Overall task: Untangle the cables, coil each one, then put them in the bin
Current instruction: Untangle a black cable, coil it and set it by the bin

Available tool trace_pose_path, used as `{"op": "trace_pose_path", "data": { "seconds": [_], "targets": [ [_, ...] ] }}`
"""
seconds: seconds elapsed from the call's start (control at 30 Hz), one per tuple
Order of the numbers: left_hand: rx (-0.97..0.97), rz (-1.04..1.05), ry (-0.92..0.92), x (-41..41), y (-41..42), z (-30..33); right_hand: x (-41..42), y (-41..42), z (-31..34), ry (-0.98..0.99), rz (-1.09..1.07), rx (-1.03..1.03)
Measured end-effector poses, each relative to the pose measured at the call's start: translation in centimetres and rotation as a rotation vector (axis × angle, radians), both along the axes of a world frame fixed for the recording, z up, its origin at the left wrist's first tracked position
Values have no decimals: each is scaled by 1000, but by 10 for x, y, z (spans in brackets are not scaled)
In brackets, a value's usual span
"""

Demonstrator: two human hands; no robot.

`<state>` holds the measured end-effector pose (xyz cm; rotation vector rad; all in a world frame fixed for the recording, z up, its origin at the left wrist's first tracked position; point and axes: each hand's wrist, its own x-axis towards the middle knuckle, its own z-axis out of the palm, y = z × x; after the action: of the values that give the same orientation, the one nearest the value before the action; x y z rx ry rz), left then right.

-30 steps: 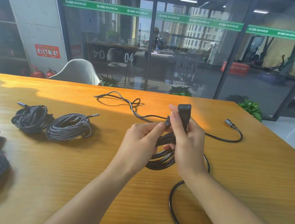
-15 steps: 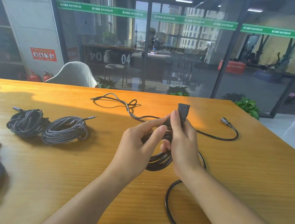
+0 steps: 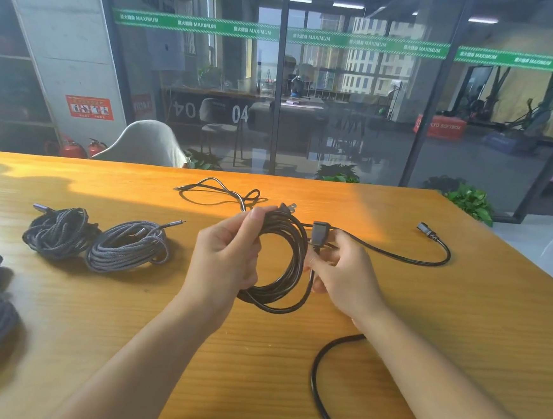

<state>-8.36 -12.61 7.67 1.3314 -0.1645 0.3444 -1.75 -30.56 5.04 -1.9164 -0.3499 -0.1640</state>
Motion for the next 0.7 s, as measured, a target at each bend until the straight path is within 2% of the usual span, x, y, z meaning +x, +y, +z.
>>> {"op": "trace_pose_path", "data": {
  "seconds": [0.13, 0.27, 0.6, 0.7],
  "targets": [
    [2, -3, 6, 1, 1, -1, -1, 2, 5, -88, 198, -143],
    [24, 6, 25, 2, 2, -5, -8, 1, 7, 69, 395, -175],
    [43, 73, 46, 7, 2, -8, -8, -4, 9, 381, 753, 307],
    [57, 113, 29, 8, 4, -9, -13, 2, 8, 338, 767, 323]
  ]
}}
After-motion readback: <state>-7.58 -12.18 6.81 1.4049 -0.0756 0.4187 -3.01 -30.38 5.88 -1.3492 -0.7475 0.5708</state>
